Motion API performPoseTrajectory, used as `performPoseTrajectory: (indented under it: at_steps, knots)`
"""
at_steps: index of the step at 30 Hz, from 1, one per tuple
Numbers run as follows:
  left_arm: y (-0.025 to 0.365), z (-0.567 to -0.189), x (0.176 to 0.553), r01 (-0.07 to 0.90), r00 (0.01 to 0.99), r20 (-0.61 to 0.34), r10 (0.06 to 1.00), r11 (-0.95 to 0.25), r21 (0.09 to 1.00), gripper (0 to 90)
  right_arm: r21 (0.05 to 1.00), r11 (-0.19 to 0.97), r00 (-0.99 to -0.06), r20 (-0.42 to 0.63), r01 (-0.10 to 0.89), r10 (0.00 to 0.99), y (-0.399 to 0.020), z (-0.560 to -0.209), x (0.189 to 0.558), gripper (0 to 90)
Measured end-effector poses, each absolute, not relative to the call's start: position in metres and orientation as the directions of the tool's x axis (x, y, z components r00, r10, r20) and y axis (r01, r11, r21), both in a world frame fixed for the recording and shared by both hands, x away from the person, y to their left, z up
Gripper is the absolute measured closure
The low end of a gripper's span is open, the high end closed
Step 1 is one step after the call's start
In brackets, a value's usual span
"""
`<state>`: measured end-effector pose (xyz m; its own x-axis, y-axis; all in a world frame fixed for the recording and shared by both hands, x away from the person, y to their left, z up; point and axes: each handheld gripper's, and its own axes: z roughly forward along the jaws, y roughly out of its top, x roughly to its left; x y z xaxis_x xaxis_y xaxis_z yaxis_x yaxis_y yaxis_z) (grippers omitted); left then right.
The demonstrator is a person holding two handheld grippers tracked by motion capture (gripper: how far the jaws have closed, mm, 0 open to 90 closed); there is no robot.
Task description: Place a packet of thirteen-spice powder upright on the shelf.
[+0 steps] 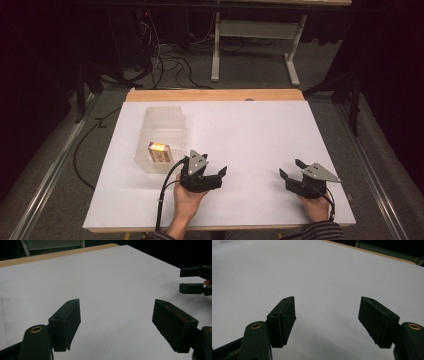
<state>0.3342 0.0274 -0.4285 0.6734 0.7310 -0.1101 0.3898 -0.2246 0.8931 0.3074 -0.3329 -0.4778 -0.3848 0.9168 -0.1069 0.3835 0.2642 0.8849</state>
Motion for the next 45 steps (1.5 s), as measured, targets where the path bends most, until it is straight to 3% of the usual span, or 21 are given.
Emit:
performPoseTrajectory:
  at_steps: [37,45]
  knots:
    - [0.011,-0.46,0.35,0.414,0.672,-0.118,0.731,-0.239,0.878,23.9,0.884,0.268,-0.386,-0.11,0.383,0.916,-0.333,-0.478,0.308,30.6]
    - [0.005,-0.469,0.353,0.398,0.653,-0.062,0.755,-0.273,0.876,23.8,0.884,0.27,-0.386,-0.112,0.383,0.915,-0.332,-0.478,0.308,30.6]
